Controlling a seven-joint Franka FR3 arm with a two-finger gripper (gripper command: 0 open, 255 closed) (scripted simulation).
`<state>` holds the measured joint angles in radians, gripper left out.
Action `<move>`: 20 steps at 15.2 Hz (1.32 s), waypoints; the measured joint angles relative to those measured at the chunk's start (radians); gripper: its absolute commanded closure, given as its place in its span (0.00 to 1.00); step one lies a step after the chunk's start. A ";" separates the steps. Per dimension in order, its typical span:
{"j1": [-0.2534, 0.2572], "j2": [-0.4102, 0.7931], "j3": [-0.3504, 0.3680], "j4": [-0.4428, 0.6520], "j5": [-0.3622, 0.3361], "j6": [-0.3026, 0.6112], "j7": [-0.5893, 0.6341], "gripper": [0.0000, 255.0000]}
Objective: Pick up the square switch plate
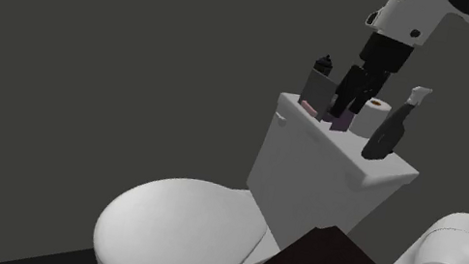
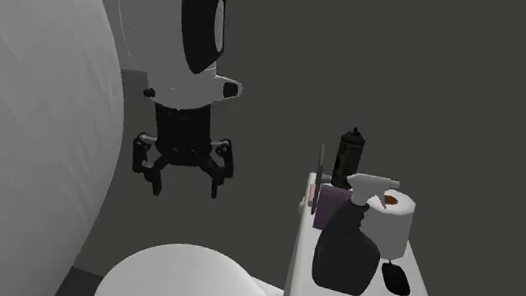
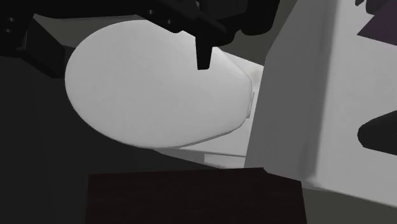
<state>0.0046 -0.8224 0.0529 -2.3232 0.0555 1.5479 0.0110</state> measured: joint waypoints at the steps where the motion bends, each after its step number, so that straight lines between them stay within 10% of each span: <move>1: 0.000 0.000 0.000 0.000 0.000 0.000 0.000 0.00; 20: -0.130 0.593 -0.175 0.483 -0.114 0.069 -0.098 0.00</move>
<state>-0.1252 -0.2296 -0.1216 -1.8400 -0.0588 1.6173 -0.0866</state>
